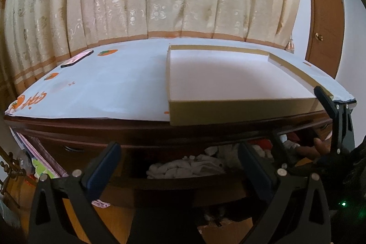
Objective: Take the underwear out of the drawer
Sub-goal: 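Pull the top dresser drawer open with the right hand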
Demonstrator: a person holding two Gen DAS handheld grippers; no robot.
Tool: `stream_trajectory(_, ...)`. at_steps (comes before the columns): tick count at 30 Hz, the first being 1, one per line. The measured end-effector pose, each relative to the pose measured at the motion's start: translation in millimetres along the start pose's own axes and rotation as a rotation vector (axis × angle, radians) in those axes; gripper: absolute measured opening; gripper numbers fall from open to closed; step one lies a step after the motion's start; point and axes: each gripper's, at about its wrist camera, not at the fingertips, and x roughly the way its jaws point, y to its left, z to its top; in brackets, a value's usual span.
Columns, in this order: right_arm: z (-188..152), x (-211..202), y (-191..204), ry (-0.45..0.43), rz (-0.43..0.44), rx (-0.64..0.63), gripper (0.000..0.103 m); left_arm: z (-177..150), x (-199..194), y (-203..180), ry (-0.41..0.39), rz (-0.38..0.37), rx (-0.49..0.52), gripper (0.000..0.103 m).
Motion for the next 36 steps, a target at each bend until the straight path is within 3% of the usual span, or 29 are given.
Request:
stream_trajectory(19,7.6,-13.9,3.1,0.049,0.077,-0.004,0.102,2.4,-22.7,3.3,-0.039,-0.003,0.002,0.103)
stream_trajectory(36,9.4,-33.0,0.9,0.068,0.089,0.016,0.102,-0.7,-34.5,8.9,-0.043,0.003,-0.005,0.103)
